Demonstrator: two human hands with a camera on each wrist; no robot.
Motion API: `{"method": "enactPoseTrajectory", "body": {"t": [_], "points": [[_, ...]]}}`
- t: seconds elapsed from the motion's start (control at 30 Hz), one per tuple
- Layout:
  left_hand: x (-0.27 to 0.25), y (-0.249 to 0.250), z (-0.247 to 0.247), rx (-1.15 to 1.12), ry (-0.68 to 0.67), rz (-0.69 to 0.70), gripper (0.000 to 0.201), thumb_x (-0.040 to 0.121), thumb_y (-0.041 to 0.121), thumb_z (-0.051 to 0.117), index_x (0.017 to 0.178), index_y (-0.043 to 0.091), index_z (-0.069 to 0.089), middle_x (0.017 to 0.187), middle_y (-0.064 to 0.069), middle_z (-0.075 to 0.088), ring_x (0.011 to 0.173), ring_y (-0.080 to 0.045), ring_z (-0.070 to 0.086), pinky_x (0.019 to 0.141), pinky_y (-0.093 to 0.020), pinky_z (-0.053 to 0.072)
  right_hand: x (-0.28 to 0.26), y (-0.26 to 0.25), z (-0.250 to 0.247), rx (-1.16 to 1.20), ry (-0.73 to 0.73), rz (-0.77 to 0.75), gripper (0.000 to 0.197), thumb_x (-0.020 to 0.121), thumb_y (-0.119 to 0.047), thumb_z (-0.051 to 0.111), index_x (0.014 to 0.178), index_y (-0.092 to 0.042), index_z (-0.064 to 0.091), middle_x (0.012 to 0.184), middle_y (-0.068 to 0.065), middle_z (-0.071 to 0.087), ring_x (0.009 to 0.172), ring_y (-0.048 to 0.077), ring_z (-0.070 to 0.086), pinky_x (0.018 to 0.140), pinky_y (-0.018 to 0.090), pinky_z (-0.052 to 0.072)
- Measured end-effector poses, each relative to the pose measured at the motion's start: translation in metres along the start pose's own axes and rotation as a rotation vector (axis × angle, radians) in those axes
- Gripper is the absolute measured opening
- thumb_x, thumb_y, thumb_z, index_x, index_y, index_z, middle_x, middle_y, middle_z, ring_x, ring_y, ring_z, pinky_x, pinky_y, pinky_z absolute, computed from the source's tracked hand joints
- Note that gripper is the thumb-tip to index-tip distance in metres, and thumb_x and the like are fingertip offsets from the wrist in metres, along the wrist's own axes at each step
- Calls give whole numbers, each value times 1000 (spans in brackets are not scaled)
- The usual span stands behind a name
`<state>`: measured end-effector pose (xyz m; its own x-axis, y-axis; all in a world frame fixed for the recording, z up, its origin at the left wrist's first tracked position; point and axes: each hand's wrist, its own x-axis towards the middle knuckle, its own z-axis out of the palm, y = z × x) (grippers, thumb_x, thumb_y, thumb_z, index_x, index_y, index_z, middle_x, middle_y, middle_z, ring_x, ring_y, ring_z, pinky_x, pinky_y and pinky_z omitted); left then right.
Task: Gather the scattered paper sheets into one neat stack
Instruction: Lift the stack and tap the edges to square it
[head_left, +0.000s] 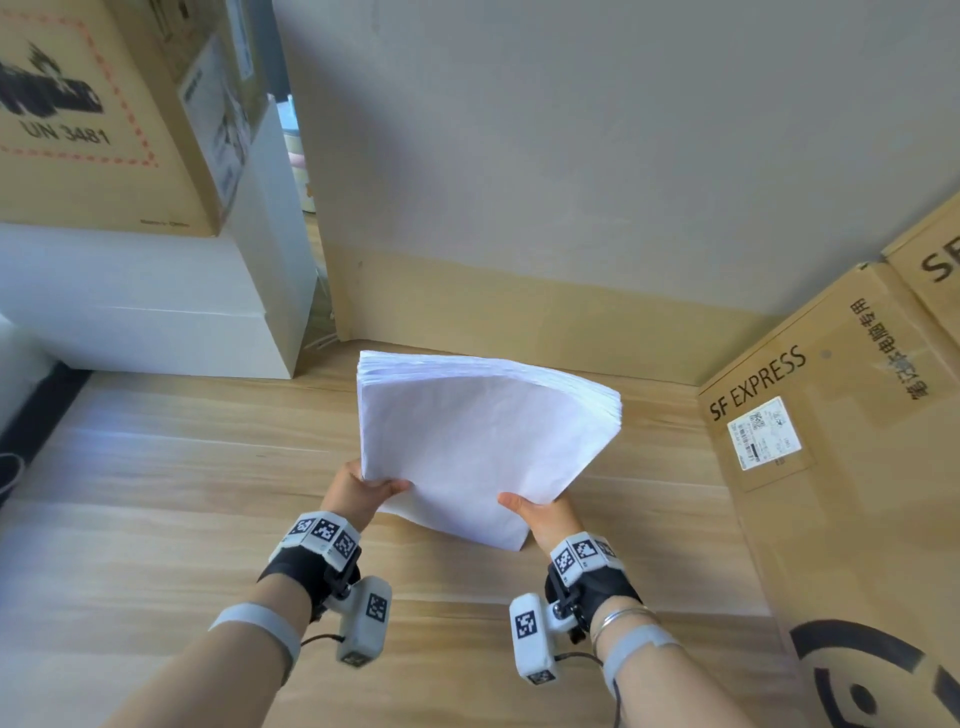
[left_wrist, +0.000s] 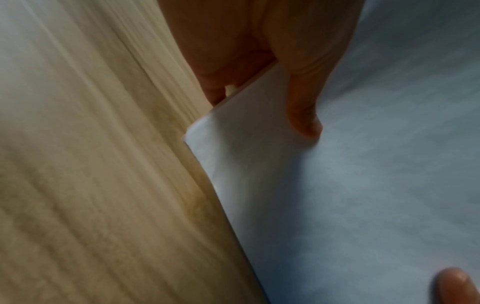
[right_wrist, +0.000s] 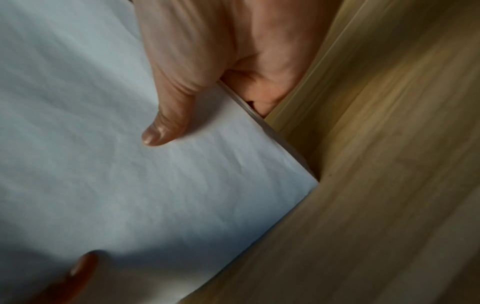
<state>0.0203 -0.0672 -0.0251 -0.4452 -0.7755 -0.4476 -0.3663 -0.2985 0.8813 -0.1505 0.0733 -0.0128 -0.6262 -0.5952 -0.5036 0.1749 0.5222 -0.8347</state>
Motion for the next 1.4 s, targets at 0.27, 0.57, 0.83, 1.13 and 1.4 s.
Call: {"method": "enactPoseTrajectory", "body": {"t": [0.27, 0.57, 0.83, 1.13, 1.4], "points": [[12, -3, -1, -29, 100, 43, 32, 72, -7, 71, 65, 21, 56, 59, 15, 63, 70, -10, 60, 73, -31, 44, 17, 2, 3, -29, 37, -1, 41, 77, -12, 74, 115, -6, 60, 101, -1, 58, 97, 14, 52, 84, 22, 37], [18, -8, 0, 12, 30, -75, 17, 77, -2, 67, 80, 12, 57, 78, 5, 57, 86, -19, 50, 77, -29, 37, 27, 3, 5, -97, 37, 45, 35, 76, -14, 74, 108, -7, 61, 97, 4, 60, 94, 20, 56, 80, 25, 42], [39, 4, -9, 193, 24, -222, 32, 78, 13, 70, 103, -3, 57, 100, -18, 65, 97, -31, 59, 76, -31, 38, 57, -5, 17, -207, 7, 139, 55, 77, -25, 73, 115, 8, 52, 113, 14, 62, 99, 28, 60, 81, 33, 47], [43, -8, -18, 226, 43, -271, 49, 77, 4, 69, 123, -1, 51, 122, -20, 61, 103, -30, 57, 83, -32, 39, 76, 0, 34, -324, -85, 161, 63, 78, -27, 72, 131, -4, 48, 130, 14, 58, 116, 29, 57, 95, 32, 43], [52, -29, -31, 275, 7, -397, 54, 71, 8, 75, 120, 3, 53, 118, -18, 63, 92, -26, 55, 94, -39, 46, 76, 5, 44, -446, -153, 243, 74, 79, -35, 69, 140, -7, 36, 142, 11, 47, 128, 28, 47, 107, 35, 36]]}}
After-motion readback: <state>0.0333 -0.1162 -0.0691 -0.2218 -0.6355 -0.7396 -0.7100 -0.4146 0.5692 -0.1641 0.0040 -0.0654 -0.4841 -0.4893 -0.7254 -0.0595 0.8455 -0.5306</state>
